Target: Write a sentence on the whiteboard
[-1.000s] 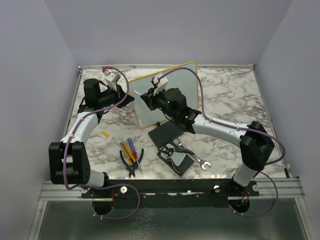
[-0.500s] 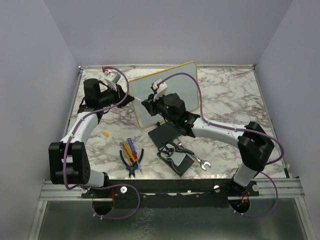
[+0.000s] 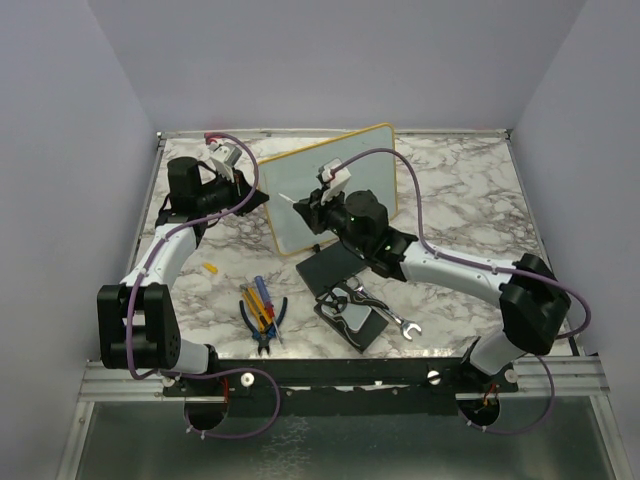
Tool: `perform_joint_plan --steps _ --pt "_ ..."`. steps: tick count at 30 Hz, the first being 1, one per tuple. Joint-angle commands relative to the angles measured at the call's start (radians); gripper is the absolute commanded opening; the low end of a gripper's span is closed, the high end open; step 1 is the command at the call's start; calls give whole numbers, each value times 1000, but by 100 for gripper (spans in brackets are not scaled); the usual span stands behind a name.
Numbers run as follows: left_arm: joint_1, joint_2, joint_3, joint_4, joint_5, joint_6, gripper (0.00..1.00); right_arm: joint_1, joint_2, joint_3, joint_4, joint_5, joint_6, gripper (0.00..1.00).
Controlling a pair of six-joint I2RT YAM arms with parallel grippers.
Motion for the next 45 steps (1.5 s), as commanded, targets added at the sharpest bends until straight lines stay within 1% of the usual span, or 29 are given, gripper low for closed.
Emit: perform_joint_plan --steps 1,4,9,35,45 --pt "-29 7 -4 -73 -38 44 0 2 -82 -25 56 -14 9 1" --pt "-28 7 -3 -74 -38 45 0 2 -98 -18 50 15 15 1" --pt "-29 7 -3 -74 -40 46 0 2 -76 9 43 38 -4 1" --pt "-33 13 2 -74 -40 49 0 -10 47 102 40 34 -26 1" --pt "-35 11 2 -95 -33 49 0 -10 90 135 21 95 -32 1"
